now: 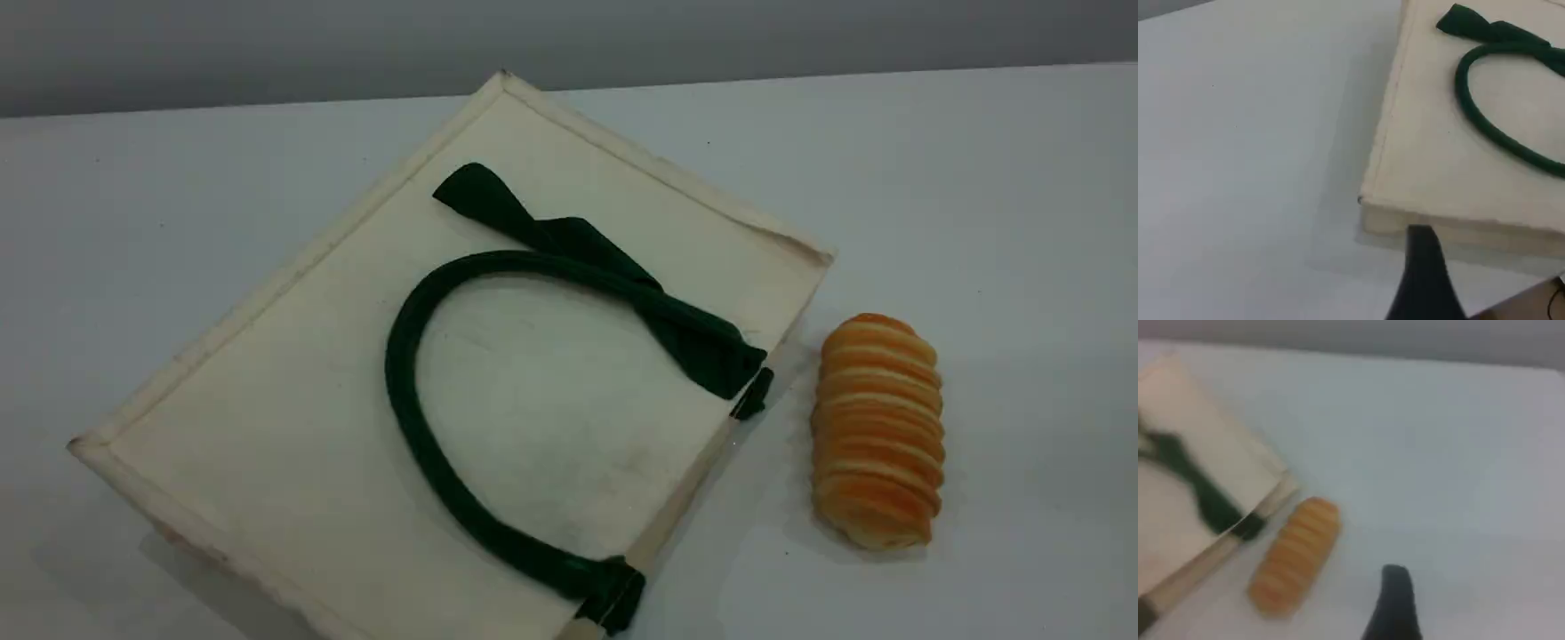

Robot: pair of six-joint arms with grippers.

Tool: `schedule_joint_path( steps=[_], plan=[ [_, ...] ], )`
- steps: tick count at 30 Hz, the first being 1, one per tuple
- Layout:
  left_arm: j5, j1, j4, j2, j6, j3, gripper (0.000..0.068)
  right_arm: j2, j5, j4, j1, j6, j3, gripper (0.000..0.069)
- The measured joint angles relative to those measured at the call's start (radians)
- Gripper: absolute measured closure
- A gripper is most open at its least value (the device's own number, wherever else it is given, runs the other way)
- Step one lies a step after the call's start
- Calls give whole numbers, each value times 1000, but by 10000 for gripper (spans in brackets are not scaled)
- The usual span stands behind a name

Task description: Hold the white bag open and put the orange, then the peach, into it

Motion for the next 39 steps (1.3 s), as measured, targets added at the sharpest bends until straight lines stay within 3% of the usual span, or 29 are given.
schedule_joint_path(
  steps=[5, 11, 15, 20, 23, 39],
  plan=[
    [0, 0, 0, 0, 0, -1, 240, -31, 1, 0, -95, 3, 0, 155],
    [0, 12, 0, 0, 0, -1, 240, -29, 1, 2, -98, 3, 0, 155],
    [0, 100, 0, 0, 0, -1, 240, -29, 1, 4, -93, 3, 0, 155],
    [1, 251, 0, -1, 0, -1, 240, -29, 1, 4, -93, 3, 0, 155],
    [1, 298, 0, -1, 0, -1, 240, -29, 1, 4, -93, 2, 0, 156],
    [5, 298, 0, -58, 0, -3, 240, -29, 0, 5, -93, 3, 0, 156]
  ],
)
